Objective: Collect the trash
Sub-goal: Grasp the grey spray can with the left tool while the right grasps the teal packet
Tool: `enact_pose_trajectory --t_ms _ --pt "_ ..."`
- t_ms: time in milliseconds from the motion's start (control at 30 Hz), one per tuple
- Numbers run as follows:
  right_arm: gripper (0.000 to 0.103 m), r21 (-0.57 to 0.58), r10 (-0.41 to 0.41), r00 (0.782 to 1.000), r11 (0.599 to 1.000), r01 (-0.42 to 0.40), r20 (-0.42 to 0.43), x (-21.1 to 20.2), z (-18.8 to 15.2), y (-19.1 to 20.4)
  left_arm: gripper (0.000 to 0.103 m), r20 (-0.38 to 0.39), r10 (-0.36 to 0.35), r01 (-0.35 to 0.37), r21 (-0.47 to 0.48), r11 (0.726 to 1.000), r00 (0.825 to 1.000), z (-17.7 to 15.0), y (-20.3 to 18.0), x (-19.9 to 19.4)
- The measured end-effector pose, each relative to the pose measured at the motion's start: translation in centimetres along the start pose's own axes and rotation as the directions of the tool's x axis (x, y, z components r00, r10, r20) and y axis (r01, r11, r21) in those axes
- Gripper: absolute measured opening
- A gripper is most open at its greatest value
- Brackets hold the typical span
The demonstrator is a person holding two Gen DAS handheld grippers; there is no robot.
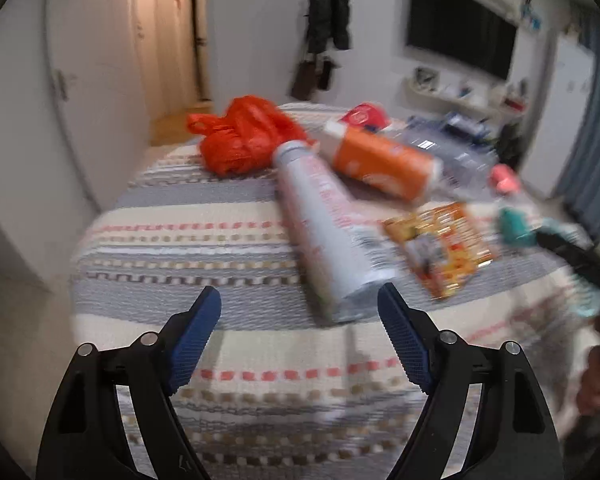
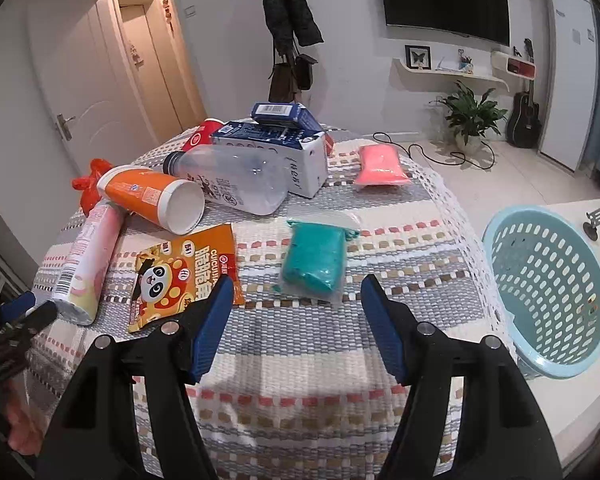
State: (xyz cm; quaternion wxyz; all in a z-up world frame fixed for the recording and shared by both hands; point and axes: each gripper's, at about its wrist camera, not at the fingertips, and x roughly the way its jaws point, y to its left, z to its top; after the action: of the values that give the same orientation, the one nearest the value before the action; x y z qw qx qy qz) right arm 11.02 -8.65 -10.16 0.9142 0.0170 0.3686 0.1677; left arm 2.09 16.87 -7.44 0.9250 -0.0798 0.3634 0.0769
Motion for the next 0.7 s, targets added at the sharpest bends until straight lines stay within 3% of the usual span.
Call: enact_pose_trajectory --t_ms 133,300,533,600,633,700 --pt "0.062 0.006 -0.017 1.0 1.0 0.017 0.0 0.1 0.4 -0.3 0.087 0.016 -0.075 0.076 -0.049 0.996 0.997 1.7 0.4 0.2" --pt "0.067 0.036 -0.038 0.999 0.999 0.038 -0.007 0.2 0.8 -1.6 0.087 -0.063 -0.016 0.012 -0.069 0.998 0.998 4.1 -0.3 5.3" --pt "0.068 0.054 -0.052 0.997 0.997 0.054 -0.051 1.6 1.1 -2.0 0.073 -0.133 0.008 -0.022 -0.102 0.995 0.991 4.5 -0.7 9.7" --pt "0.068 0.063 -0.054 0.996 0.996 0.059 -0.074 2.4 1.3 -2.0 0.065 -0.129 0.008 -0.021 -0.095 0.995 0.992 4.7 -0.8 9.8" --pt "0.068 0.074 -0.048 0.995 0.996 0.055 -0.087 2.9 1.5 -2.1 0.052 -0.125 -0.007 -0.005 -0.097 0.995 0.992 4.8 -0.7 9.8" --pt "0.068 0.101 -0.027 0.994 0.994 0.037 -0.104 3.7 1.9 -2.2 0.05 -0.123 -0.018 0.004 -0.108 0.994 0.992 4.8 -0.5 9.7"
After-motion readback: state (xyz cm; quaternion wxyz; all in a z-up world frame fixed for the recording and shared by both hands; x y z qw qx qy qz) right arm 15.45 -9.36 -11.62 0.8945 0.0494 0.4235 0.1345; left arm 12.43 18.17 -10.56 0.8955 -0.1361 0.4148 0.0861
